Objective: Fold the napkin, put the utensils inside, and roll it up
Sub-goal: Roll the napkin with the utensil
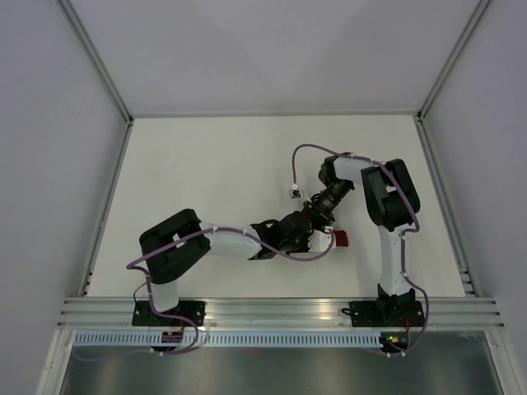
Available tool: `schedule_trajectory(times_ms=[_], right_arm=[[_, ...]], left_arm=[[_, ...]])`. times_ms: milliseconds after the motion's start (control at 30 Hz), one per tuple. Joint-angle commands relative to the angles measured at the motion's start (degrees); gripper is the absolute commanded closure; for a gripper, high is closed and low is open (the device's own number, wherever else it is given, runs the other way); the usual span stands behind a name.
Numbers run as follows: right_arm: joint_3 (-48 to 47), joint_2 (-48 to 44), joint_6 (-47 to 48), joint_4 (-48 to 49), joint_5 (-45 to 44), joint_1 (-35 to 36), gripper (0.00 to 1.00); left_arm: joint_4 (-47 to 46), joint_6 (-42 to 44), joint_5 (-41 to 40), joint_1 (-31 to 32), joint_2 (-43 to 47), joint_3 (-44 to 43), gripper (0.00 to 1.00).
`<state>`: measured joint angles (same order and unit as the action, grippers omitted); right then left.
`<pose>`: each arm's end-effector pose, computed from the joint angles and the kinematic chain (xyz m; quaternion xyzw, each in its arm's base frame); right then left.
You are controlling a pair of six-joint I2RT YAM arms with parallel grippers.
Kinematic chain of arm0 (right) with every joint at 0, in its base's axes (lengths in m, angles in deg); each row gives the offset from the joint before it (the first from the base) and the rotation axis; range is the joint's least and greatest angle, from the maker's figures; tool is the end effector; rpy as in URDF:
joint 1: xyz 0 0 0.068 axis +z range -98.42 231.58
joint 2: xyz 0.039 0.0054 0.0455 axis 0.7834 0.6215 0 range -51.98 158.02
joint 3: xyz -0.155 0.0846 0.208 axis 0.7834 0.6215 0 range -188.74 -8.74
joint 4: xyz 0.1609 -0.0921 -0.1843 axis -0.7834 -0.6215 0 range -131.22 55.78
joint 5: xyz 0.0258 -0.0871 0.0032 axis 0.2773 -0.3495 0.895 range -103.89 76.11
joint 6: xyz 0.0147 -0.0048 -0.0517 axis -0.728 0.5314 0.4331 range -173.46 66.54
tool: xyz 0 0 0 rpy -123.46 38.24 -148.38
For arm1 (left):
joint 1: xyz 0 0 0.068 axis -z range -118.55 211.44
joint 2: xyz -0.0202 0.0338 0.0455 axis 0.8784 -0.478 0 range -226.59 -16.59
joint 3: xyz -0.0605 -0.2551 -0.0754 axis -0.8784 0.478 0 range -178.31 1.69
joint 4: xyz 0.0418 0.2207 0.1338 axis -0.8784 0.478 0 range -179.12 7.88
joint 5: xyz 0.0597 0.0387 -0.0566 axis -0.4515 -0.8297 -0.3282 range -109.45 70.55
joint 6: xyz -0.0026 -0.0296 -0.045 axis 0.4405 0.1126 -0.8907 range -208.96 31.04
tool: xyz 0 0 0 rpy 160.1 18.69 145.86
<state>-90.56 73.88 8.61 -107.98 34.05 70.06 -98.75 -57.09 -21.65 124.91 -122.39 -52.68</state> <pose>0.3205 0.1350 0.1138 0.4990 -0.7398 -0.4476 0.0574 0.1679 -0.3333 0.1403 0.6695 0.6204 -0.0943 0.3976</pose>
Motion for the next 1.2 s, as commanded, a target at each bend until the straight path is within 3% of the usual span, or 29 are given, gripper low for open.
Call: schedule_trajectory(times_ms=[0, 67, 200, 500, 733, 933, 1000, 1100, 1167], right_arm=[[1.22, 2.64, 3.15, 8.89, -8.66, 0.59, 0.52], [1.75, 0.98, 2.72, 9.15, -8.13, 0.51, 0.46], [2.28, -3.07, 1.31, 10.12, -5.67, -0.54, 0.36], [2.28, -13.36, -8.79, 16.27, 0.48, -9.06, 0.29], [5.96, -20.82, -8.72, 18.56, 9.08, -18.3, 0.28], [22.27, -38.8, -7.39, 29.87, 8.75, -22.87, 0.27], [27.48, -44.1, -11.51, 39.97, 6.3, -22.26, 0.25], [36.62, -53.25, -14.77, 50.79, -0.99, -18.05, 0.23], [42.95, -58.61, -15.74, 57.63, -8.26, -11.23, 0.22]], left_arm=[[6.99, -0.15, 3.5, -0.88, -3.45, -2.06, 0.87], [8.65, -0.41, 5.35, -1.32, -3.45, -2.23, 0.95], [12.87, -2.17, 10.88, -2.9, -3.63, -3.55, 0.98], [18.94, -4.37, 18.27, -6.07, -5.11, -7.5, 0.98], [29.55, -7.62, 27.58, -10.37, -9.94, -15.49, 0.96], [38.8, -9.73, 38.39, -16.08, -16.1, -24.46, 0.93], [41.52, -10.69, 42.43, -17.05, -18.73, -27.27, 0.92], [46.27, -11.57, 46.49, -18.37, -23.21, -31.67, 0.91], [48.12, -11.84, 47.89, -18.81, -25.85, -34.38, 0.91]])
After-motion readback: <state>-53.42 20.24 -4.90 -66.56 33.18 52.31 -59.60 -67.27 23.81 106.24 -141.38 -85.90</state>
